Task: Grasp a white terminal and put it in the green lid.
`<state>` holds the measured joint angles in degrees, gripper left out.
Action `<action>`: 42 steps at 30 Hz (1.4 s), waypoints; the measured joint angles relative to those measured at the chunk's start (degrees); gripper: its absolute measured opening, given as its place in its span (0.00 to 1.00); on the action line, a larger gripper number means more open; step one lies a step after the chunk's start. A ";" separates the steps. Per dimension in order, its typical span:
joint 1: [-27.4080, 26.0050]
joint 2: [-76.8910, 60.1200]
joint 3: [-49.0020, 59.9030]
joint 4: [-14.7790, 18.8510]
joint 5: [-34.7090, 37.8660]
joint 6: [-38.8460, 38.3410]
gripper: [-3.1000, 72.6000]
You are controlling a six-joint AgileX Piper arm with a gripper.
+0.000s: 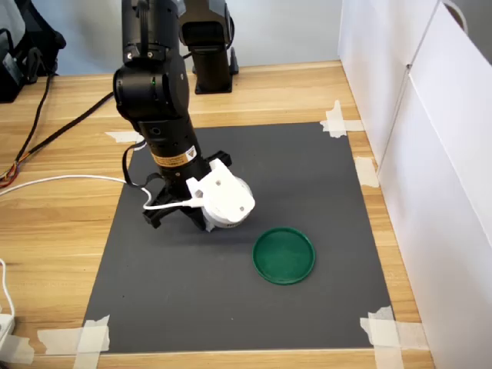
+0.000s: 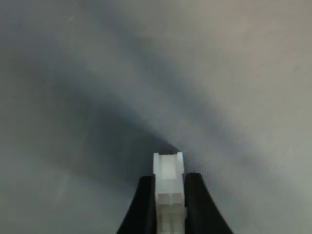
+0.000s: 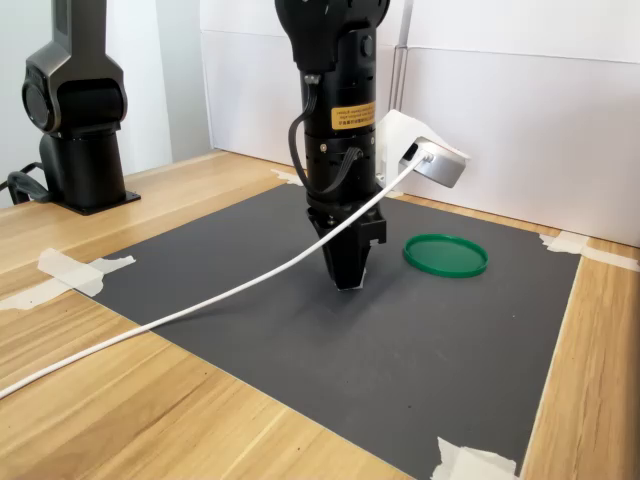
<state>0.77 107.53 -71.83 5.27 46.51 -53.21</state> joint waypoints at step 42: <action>17.79 7.99 -16.87 -7.78 4.87 17.28 0.46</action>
<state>18.57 115.51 -88.70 -2.51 51.38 -35.93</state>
